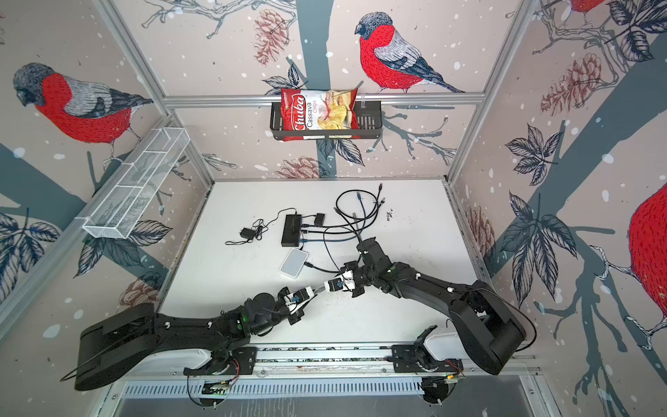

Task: Insert the plug into the switch port
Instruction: 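Hold the grey plug up with the left gripper while the right closes on it, then release the grey plug with the left gripper while the right carries it to the box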

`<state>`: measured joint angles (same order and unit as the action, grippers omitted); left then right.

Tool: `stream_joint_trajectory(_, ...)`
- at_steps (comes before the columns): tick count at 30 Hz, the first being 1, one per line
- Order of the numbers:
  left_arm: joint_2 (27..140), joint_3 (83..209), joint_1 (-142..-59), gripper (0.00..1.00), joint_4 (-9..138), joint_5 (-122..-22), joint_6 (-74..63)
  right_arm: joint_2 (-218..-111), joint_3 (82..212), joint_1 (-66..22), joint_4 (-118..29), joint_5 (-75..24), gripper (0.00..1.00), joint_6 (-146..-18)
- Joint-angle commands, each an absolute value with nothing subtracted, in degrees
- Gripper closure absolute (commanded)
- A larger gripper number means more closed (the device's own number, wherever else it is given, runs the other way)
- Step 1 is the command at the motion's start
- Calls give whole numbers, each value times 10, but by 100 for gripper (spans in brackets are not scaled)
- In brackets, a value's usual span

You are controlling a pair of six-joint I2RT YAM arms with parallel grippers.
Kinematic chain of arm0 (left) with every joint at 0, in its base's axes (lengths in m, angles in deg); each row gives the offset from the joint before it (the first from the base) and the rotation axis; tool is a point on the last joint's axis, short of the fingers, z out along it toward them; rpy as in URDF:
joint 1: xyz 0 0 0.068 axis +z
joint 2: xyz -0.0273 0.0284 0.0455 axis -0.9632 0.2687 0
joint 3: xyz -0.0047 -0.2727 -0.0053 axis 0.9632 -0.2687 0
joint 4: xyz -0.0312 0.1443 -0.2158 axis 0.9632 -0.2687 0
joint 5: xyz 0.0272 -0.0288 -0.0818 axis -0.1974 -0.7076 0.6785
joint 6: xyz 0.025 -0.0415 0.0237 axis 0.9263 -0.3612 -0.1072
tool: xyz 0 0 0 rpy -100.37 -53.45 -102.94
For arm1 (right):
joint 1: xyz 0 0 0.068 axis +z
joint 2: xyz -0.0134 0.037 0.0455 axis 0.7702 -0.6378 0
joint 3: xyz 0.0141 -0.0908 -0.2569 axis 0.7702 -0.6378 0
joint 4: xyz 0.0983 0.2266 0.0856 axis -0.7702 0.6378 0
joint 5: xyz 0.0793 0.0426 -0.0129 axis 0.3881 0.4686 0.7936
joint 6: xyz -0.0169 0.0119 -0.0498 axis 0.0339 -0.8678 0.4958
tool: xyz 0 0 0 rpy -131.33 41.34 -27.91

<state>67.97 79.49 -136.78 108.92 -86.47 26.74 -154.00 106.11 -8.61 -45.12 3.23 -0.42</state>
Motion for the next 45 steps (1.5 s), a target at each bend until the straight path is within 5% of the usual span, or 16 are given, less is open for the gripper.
stream_joint_trajectory(1, 677, 804, -1367, 95, 1073, -856, 281, -1539, 1093, -79, -426, 6, 77, -67)
stream_joint_trajectory(9, 681, 822, -1367, 95, 1032, -851, 286, -1543, 1141, -52, -340, -13, 73, -71)
stream_joint_trajectory(45, 655, 805, -1367, 95, 1049, -854, 287, -1586, 1126, -35, -382, 50, 78, -66)
